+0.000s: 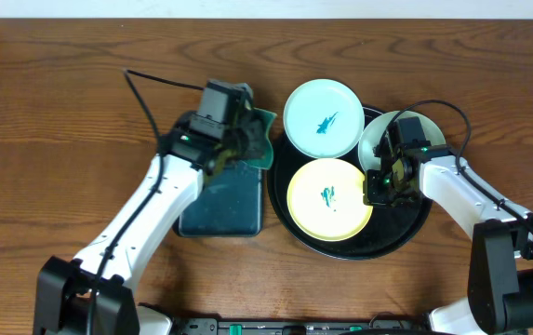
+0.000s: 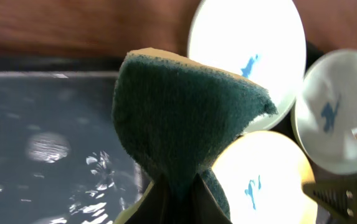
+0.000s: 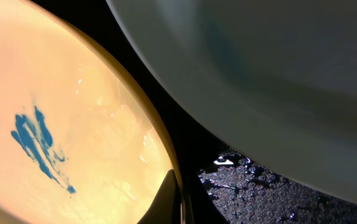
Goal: Clean dirty plates on tray and stack at the side
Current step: 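Scrub the yellow plate with the sponge held in the left gripper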
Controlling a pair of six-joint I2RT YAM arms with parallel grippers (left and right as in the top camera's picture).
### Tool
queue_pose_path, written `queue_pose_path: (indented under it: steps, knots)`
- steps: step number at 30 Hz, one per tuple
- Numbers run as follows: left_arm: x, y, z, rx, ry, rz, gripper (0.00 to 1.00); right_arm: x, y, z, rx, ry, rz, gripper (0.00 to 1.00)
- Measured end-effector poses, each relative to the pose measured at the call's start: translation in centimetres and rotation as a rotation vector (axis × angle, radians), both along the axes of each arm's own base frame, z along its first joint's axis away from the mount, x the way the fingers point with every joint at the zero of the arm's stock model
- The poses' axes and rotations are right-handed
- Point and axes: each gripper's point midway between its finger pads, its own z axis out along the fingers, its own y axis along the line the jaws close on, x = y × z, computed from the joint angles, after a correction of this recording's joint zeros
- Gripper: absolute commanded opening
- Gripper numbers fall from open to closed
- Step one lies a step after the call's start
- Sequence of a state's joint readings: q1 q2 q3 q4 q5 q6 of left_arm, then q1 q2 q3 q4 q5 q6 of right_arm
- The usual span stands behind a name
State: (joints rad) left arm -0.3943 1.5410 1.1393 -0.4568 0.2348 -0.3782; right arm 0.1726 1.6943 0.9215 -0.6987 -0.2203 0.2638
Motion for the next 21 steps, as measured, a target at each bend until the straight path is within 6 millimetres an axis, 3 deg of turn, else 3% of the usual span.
queue_pose_path:
  steps: [6,14,17,21]
  knots:
    - [-2.1,-3.3,-0.6,0.020,0.077,-0.085,0.07,0.0,0.0,0.0,0.000,0.000,0.000,0.01]
    - [-1.4,-6.8,1.4,0.054,0.140,-0.154,0.07,0.0,0.0,0.0,0.000,-0.001,0.000,0.01]
    - [-2.0,-9.0,0.4,0.062,0.164,-0.216,0.08,0.0,0.0,0.0,0.000,-0.001,0.000,0.02]
    - [-4.2,-11.6,-2.8,0.104,0.233,-0.307,0.07,0.0,0.0,0.0,0.000,0.000,0.000,0.01]
